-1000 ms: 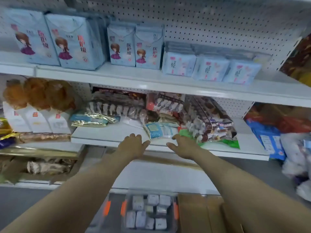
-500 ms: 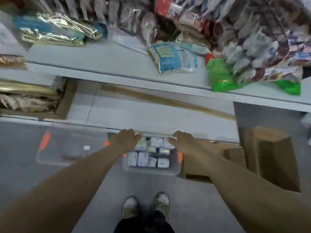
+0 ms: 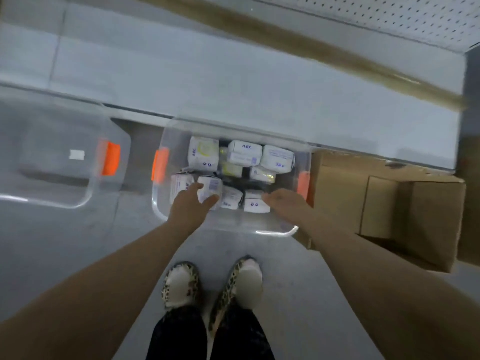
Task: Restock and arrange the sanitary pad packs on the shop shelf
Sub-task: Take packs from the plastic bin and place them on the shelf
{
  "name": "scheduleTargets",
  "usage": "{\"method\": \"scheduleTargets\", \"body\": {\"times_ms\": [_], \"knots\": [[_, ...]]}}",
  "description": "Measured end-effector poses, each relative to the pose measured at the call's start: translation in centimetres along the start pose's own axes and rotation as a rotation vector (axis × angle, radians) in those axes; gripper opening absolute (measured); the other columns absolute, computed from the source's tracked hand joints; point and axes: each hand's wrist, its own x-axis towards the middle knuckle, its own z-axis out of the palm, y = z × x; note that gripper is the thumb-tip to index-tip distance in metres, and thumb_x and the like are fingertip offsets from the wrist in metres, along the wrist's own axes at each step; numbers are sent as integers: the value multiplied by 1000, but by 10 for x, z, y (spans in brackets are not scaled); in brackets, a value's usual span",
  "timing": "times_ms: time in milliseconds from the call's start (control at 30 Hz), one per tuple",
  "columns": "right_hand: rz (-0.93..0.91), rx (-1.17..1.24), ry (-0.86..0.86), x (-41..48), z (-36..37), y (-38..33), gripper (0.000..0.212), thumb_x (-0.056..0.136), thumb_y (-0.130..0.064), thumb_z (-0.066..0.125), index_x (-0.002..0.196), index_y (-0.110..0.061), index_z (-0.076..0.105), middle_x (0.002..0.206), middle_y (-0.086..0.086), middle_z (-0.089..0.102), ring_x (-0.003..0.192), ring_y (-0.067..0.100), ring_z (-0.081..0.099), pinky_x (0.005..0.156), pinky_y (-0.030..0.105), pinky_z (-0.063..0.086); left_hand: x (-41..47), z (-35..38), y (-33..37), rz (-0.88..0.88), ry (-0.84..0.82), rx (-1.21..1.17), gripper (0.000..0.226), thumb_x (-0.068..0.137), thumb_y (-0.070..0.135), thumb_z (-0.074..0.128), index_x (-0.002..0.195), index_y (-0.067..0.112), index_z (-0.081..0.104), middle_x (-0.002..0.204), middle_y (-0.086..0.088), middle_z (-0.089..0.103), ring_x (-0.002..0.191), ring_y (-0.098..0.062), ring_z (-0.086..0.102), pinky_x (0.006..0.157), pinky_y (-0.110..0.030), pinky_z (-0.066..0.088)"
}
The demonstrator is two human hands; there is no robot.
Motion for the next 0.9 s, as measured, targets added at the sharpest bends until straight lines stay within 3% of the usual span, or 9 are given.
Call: {"method": "scheduleTargets", "body": {"times_ms": [200, 300, 400, 633, 767, 833, 900], "knots": [[-47, 218, 7, 78, 42, 24, 56, 97, -50, 60, 145, -23, 50, 146, -1, 50, 119, 17, 53, 93, 28, 42, 46, 49, -22, -1, 107, -72, 83, 81, 48, 77, 152, 37, 35, 133, -17, 41, 112, -35, 56, 101, -38, 43], [-64, 278, -11, 100, 59, 26, 54, 99, -37, 63, 147, -18, 47, 144, 4, 55, 115, 21, 59, 90, 32, 47, 59, 61, -27, 26, 100, -31, 100, 79, 53, 77, 157, 42, 16, 138, -16, 34, 113, -38, 54, 101, -41, 44], [-84, 316, -13, 111, 67, 24, 48, 99, -26, 64, 143, -11, 51, 139, 7, 56, 119, 22, 59, 98, 33, 46, 68, 68, -25, 5, 135, -76, 109, 78, 50, 80, 157, 43, 6, 138, -17, 29, 117, -39, 50, 100, -40, 42], [-127, 408, -48, 128, 72, 36, 53, 79, -21, 86, 128, -17, 64, 118, -4, 68, 112, 15, 64, 96, 28, 50, 80, 77, -18, -66, 210, -204, 103, 74, 59, 78, 154, 44, 15, 143, -16, 22, 117, -38, 51, 100, -43, 45], [-107, 441, -44, 130, 73, 43, 58, 75, -22, 89, 127, -22, 62, 108, -11, 66, 90, -2, 61, 74, 11, 48, 83, 74, -19, -80, 250, -247, 87, 81, 60, 71, 152, 42, 23, 143, -15, 26, 115, -37, 51, 100, -44, 44], [-77, 449, -30, 127, 72, 43, 65, 71, -27, 92, 129, -17, 64, 117, -5, 68, 95, 6, 66, 77, 17, 54, 82, 70, -21, -67, 241, -270, 83, 83, 54, 72, 152, 41, 26, 143, -15, 28, 113, -34, 51, 97, -39, 43], [-21, 463, -36, 124, 67, 46, 77, 64, -33, 95, 132, -14, 64, 121, -2, 70, 103, 13, 68, 90, 28, 57, 82, 65, -25, -68, 199, -312, 82, 84, 52, 72, 152, 41, 27, 142, -14, 31, 113, -30, 50, 96, -35, 41]]}}
